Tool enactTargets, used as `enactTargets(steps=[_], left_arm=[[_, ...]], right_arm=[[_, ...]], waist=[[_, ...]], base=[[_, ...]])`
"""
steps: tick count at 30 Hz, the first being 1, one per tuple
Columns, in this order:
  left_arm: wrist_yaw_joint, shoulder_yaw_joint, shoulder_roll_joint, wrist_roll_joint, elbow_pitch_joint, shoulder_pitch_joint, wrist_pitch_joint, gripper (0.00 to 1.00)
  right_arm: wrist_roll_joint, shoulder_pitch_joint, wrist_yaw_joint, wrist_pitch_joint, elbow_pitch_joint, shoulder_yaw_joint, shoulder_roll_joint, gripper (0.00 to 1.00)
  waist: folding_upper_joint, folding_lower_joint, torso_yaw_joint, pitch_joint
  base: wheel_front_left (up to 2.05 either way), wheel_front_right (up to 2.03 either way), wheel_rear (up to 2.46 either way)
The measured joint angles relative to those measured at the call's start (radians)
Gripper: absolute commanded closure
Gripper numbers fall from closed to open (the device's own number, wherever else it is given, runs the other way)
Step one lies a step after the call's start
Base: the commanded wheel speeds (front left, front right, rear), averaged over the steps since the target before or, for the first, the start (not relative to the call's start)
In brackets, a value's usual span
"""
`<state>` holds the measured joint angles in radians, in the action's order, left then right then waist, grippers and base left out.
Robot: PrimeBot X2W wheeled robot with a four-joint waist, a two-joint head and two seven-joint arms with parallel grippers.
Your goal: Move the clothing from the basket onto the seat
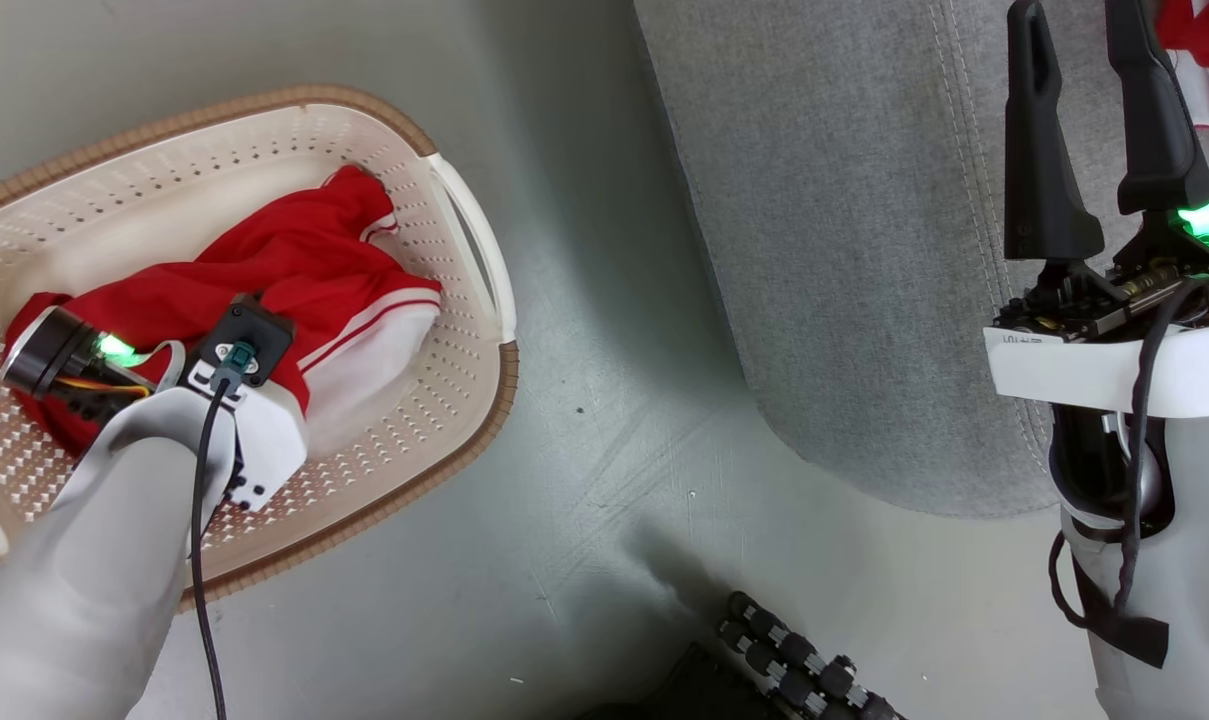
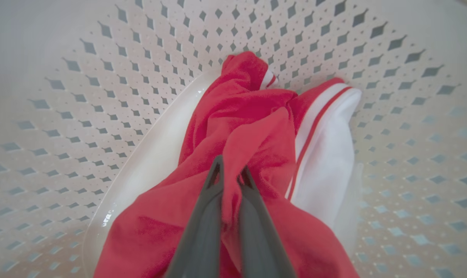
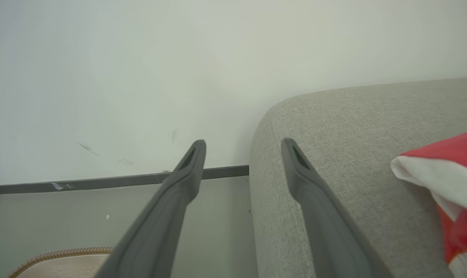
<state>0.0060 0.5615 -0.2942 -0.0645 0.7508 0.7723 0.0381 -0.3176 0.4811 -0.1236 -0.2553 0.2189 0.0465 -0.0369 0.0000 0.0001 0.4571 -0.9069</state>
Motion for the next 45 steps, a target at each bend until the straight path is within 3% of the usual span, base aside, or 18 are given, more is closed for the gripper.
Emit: enactTargets(steps=[7, 22, 35, 45], left_arm=[[0.007, -0.028, 0.011, -0.031, -0.068, -0.005, 0.054, 1.00], [0.071, -0.136, 0.033, -0.128, -0.258, -0.053, 0.166, 1.00], [0.069, -0.149, 0.036, -0.159, -0.412, -0.089, 0.185, 1.00], [0.034, -0.122, 0.036, -0.175, -0.484, -0.130, 0.184, 1.00]], right_arm=[[0.017, 0.021, 0.000, 0.000, -0.012, 0.006, 0.000, 0.00], [0.101, 0.067, 0.000, 0.000, -0.074, 0.026, -0.003, 0.00], [0.179, 0.076, 0.000, 0.000, -0.161, 0.042, -0.006, 0.00], [0.220, 0.036, 0.000, 0.000, -0.229, 0.065, -0.008, 0.00]], waist=[[0.0000, 0.0000, -0.027, 0.024], [0.0000, 0.0000, -0.103, 0.108], [0.0000, 0.0000, -0.176, 0.216], [0.0000, 0.0000, -0.235, 0.323]], base=[[0.00, 0.00, 0.00], [0.00, 0.00, 0.00], [0.00, 0.00, 0.00], [0.00, 0.00, 0.00]])
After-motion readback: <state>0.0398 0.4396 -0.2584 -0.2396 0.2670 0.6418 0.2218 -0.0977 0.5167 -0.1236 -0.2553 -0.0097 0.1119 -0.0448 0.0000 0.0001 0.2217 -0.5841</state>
